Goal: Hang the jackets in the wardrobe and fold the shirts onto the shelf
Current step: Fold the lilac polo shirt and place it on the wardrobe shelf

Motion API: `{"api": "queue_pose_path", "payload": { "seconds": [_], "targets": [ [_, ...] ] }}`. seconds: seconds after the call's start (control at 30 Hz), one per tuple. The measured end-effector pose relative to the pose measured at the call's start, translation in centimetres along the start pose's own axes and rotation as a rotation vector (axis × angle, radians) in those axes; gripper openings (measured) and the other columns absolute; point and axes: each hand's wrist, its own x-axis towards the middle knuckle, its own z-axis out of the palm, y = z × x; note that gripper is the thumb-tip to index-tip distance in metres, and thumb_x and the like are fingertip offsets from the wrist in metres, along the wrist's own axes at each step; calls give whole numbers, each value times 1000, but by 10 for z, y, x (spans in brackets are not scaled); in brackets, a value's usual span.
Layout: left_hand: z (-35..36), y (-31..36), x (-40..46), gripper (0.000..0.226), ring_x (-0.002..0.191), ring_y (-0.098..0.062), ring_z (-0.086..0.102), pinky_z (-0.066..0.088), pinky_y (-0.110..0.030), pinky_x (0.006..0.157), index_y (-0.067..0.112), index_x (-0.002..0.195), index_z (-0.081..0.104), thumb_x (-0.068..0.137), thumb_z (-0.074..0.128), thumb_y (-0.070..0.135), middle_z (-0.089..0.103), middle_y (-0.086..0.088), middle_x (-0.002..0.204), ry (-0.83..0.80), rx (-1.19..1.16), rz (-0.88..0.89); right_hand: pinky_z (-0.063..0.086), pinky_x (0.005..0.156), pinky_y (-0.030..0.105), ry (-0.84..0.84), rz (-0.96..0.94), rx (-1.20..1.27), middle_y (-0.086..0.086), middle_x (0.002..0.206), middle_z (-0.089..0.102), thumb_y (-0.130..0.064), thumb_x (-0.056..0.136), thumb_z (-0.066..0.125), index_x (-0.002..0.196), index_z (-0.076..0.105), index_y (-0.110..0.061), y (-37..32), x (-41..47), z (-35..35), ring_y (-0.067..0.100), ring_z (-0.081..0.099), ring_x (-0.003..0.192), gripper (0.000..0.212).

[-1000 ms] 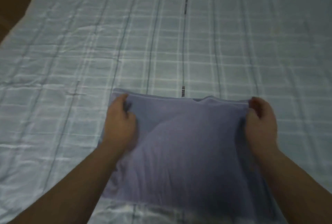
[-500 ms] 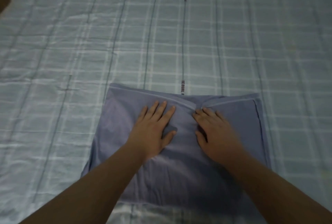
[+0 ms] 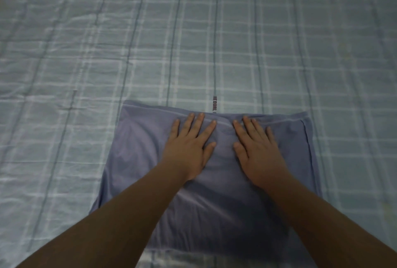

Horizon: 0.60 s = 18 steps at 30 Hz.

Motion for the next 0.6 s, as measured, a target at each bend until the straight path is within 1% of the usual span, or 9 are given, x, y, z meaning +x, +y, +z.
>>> {"api": "queue_pose_path", "payload": {
  "seconds": [0.07, 0.13, 0.2, 0.27, 0.33, 0.4, 0.43, 0.5, 0.6],
  "targets": [
    [4, 0, -1, 61, 152, -23, -6, -2, -52, 120, 37, 155, -7, 99, 5, 57, -3, -1, 165, 7, 23, -9, 5, 122, 51, 6, -4, -47, 1, 165, 10, -56, 97, 12, 157, 10, -29, -2, -1, 3, 22, 10, 152, 66],
    [1, 2, -3, 60, 152, -23, 1, 2, -51, 121, 36, 156, 3, 99, 6, 55, 4, -1, 165, 38, -11, -5, 15, 120, 51, 49, -2, -15, 2, 163, 23, -53, 97, 15, 156, 21, -28, -4, -1, 0, 23, 21, 149, 64],
    [-8, -1, 2, 56, 147, -22, 22, 19, -46, 118, 33, 152, 28, 100, 12, 48, 27, 1, 160, 125, -131, -40, 34, 111, 50, 182, 100, 177, 4, 145, 52, -44, 97, 25, 144, 47, -24, 2, 7, -19, 28, 45, 134, 55],
    [-17, -12, 17, 47, 127, -24, 46, 39, -43, 101, 27, 138, 51, 98, 30, 39, 54, 1, 140, 255, -235, -62, 46, 95, 46, 321, 144, 245, 8, 120, 67, -31, 94, 43, 127, 62, -17, 18, 21, -35, 34, 58, 108, 40],
    [-18, -28, 34, 36, 107, -27, 55, 44, -40, 89, 23, 122, 63, 93, 44, 33, 65, -1, 116, 310, -248, -41, 47, 84, 44, 294, 110, 148, 10, 107, 68, -22, 89, 53, 117, 65, -16, 33, 29, -41, 35, 58, 93, 31],
    [-15, -38, 42, 23, 96, -27, 54, 40, -38, 82, 22, 106, 68, 89, 54, 29, 66, 0, 100, 313, -222, -31, 48, 76, 44, 219, 88, 107, 10, 97, 64, -25, 88, 49, 106, 65, -16, 40, 31, -37, 35, 58, 86, 25],
    [-15, -40, 43, 17, 93, -25, 52, 36, -36, 79, 23, 100, 68, 89, 57, 28, 64, 1, 95, 325, -207, -35, 48, 72, 44, 224, 87, 100, 9, 93, 62, -27, 88, 47, 100, 64, -16, 41, 30, -35, 34, 58, 83, 23],
    [-18, -39, 40, 8, 89, -24, 50, 34, -36, 76, 25, 91, 67, 90, 59, 27, 60, 4, 89, 366, -198, -44, 47, 68, 43, 306, 108, 118, 8, 89, 59, -27, 90, 46, 94, 62, -17, 39, 28, -37, 33, 58, 80, 19],
    [-31, -36, 37, 9, 86, -23, 49, 35, -38, 76, 27, 89, 67, 91, 58, 29, 59, 5, 87, 471, -205, -125, 44, 71, 41, 473, 117, 156, 9, 95, 59, -18, 94, 52, 99, 64, -15, 32, 29, -47, 33, 56, 86, 13]
  ]
}}
